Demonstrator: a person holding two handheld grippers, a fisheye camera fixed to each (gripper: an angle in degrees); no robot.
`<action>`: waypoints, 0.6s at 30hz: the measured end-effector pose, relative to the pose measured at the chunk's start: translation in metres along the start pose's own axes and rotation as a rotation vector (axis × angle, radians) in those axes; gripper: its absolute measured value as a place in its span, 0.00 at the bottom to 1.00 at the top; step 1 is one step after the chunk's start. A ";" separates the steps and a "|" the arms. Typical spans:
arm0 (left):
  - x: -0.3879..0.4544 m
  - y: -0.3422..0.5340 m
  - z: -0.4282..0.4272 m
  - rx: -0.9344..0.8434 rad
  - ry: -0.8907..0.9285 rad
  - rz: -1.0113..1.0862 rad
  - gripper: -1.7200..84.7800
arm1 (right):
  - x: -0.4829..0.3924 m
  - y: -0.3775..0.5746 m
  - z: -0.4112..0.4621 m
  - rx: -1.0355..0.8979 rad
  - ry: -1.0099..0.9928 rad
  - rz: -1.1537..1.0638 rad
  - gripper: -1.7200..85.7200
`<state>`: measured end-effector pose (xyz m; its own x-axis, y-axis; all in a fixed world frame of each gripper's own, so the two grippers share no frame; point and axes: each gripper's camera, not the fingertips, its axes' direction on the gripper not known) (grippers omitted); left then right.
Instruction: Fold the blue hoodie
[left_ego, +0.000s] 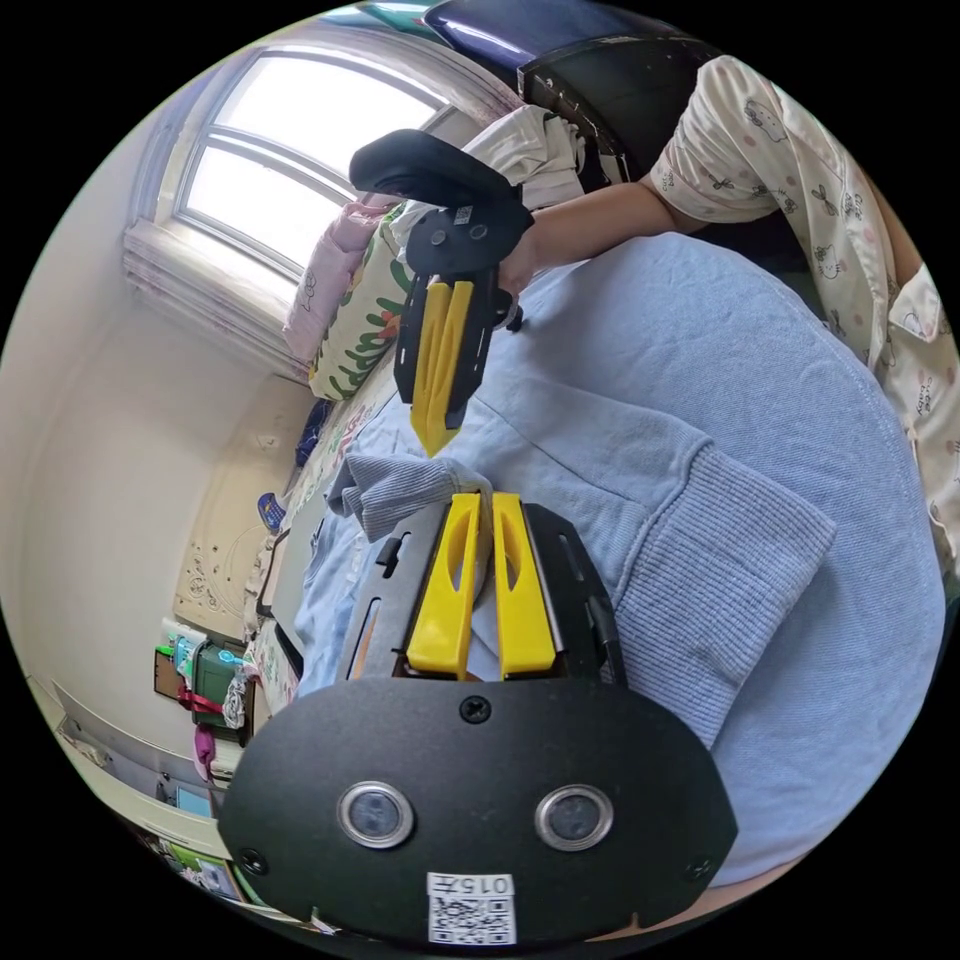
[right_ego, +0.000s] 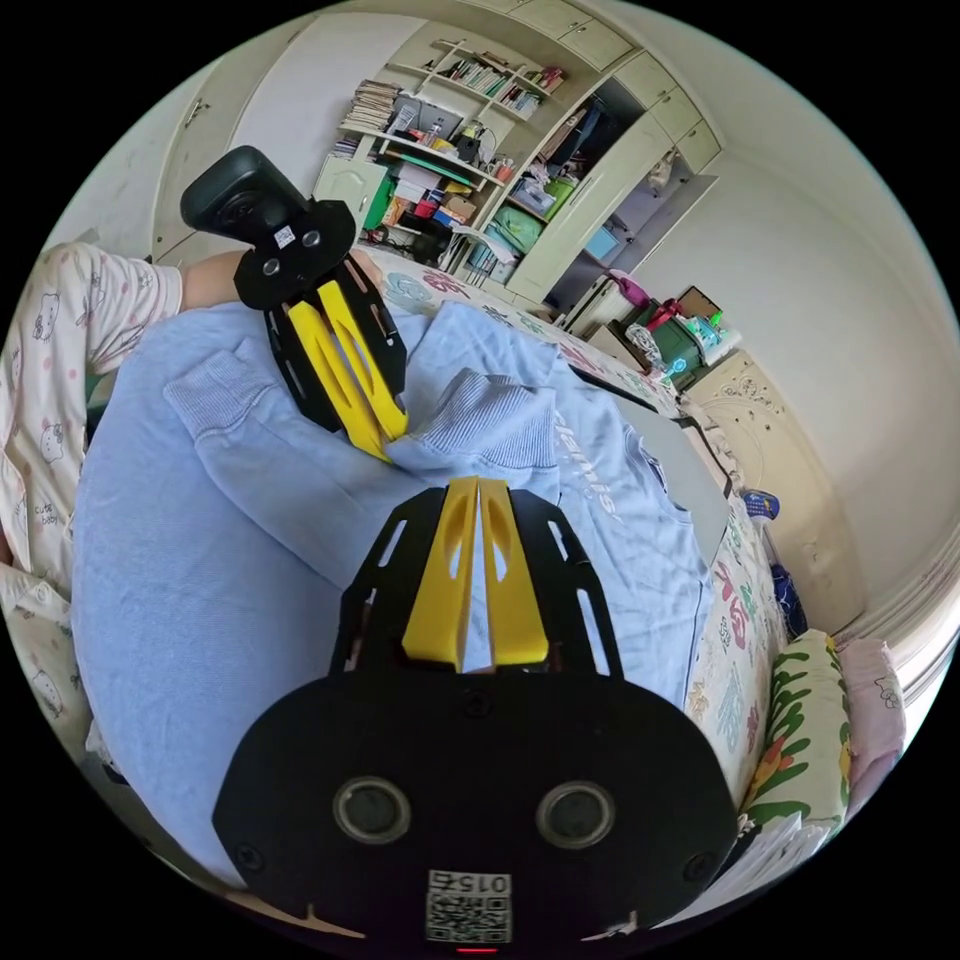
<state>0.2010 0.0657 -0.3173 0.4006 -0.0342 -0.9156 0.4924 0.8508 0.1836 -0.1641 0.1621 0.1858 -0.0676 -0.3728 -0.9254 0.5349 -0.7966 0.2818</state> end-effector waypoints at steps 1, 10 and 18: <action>-0.003 -0.001 -0.001 0.000 0.000 0.000 0.03 | -0.002 0.001 0.001 -0.005 0.003 -0.007 0.01; -0.028 -0.017 -0.010 0.000 -0.003 0.002 0.04 | -0.007 0.006 0.002 -0.012 0.013 -0.012 0.06; -0.056 -0.037 -0.018 0.001 -0.008 0.004 0.04 | -0.004 0.009 -0.002 -0.006 0.007 0.013 0.03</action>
<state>0.1470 0.0457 -0.2793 0.4088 -0.0354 -0.9119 0.4917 0.8504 0.1874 -0.1568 0.1574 0.1917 -0.0547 -0.3796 -0.9235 0.5411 -0.7886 0.2921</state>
